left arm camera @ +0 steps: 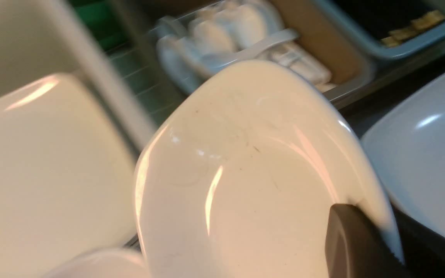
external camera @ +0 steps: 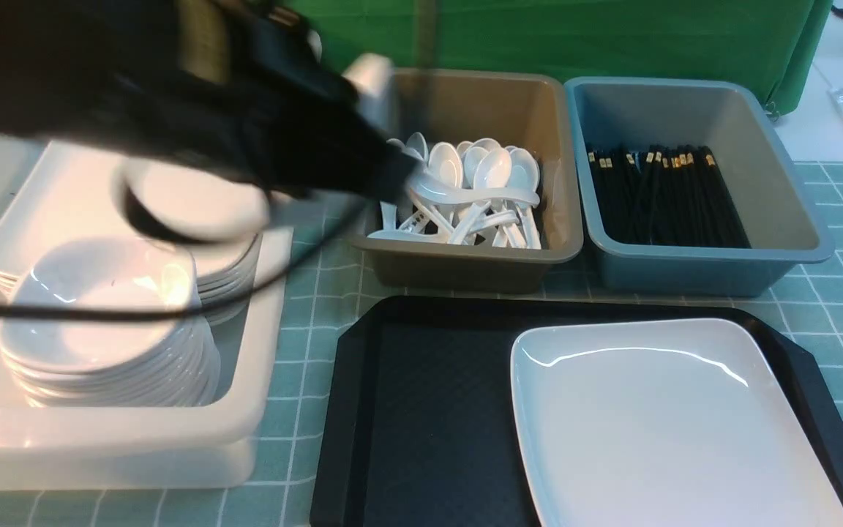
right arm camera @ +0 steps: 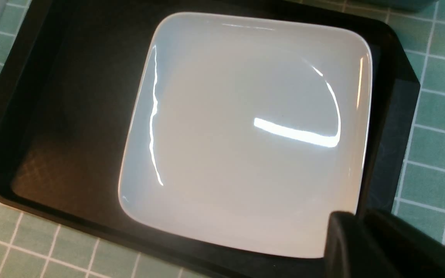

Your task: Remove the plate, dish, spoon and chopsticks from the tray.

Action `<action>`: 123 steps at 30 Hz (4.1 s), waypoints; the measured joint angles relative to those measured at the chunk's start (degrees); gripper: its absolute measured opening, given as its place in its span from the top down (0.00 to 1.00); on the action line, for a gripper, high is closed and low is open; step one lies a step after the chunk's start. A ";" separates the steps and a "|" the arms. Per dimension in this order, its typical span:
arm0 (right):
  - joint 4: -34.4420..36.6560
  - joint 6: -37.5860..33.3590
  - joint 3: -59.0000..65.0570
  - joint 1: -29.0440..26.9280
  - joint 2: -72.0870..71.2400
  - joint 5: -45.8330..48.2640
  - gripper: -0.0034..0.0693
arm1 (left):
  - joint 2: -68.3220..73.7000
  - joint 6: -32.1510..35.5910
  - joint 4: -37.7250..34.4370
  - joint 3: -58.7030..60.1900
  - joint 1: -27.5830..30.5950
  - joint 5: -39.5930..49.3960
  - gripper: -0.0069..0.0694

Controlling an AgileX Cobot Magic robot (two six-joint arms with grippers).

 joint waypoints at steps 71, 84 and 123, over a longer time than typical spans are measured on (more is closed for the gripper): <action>0.13 0.25 6.47 0.00 0.00 -0.68 0.83 | 38.18 16.53 -51.53 10.42 -7.67 -21.84 0.25; 0.13 0.01 6.47 0.00 0.00 -3.81 0.83 | 38.79 14.53 -53.57 10.37 -6.34 -20.38 0.85; -5.91 4.62 6.47 -0.14 11.96 -6.53 0.86 | 30.80 6.43 -41.80 16.69 2.10 -8.46 0.85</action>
